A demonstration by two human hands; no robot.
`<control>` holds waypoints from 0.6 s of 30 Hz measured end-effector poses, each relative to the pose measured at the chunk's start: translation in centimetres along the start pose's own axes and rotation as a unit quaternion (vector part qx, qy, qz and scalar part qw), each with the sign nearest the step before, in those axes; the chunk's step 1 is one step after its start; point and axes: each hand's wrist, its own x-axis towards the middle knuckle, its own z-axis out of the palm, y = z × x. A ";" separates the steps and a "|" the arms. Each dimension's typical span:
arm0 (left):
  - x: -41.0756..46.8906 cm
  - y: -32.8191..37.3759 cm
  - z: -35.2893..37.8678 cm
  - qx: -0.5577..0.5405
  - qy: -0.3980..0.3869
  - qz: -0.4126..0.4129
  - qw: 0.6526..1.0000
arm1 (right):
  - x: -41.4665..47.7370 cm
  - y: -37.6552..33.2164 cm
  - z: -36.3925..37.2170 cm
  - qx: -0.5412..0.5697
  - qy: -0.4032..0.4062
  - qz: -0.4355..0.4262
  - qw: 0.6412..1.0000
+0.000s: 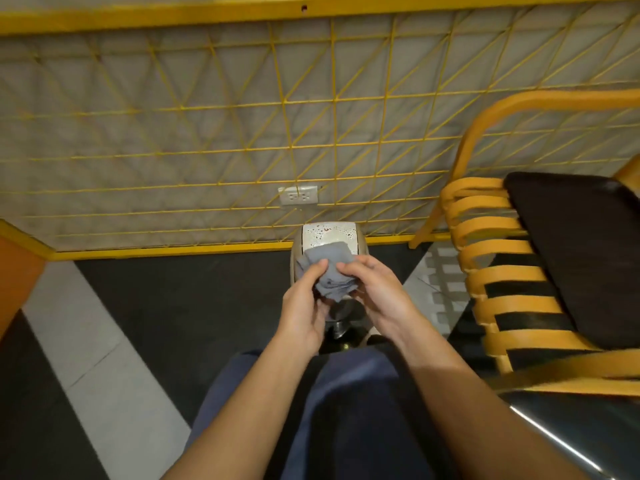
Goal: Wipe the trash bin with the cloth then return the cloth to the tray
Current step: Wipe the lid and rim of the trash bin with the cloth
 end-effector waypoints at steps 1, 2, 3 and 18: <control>-0.8 0.1 0.3 -0.021 -0.001 0.001 1.000 | -0.7 0.0 0.3 0.008 0.001 -0.010 1.000; -1.5 0.3 0.6 -0.034 0.003 0.002 0.999 | -1.4 0.0 0.7 0.018 0.000 -0.015 1.000; -2.2 0.4 0.9 -0.040 0.008 0.008 0.999 | -2.0 0.2 1.0 0.027 0.001 -0.019 0.999; -0.1 3.3 -4.9 0.058 0.063 0.161 0.983 | -1.8 4.0 4.4 -0.218 0.010 -0.051 0.975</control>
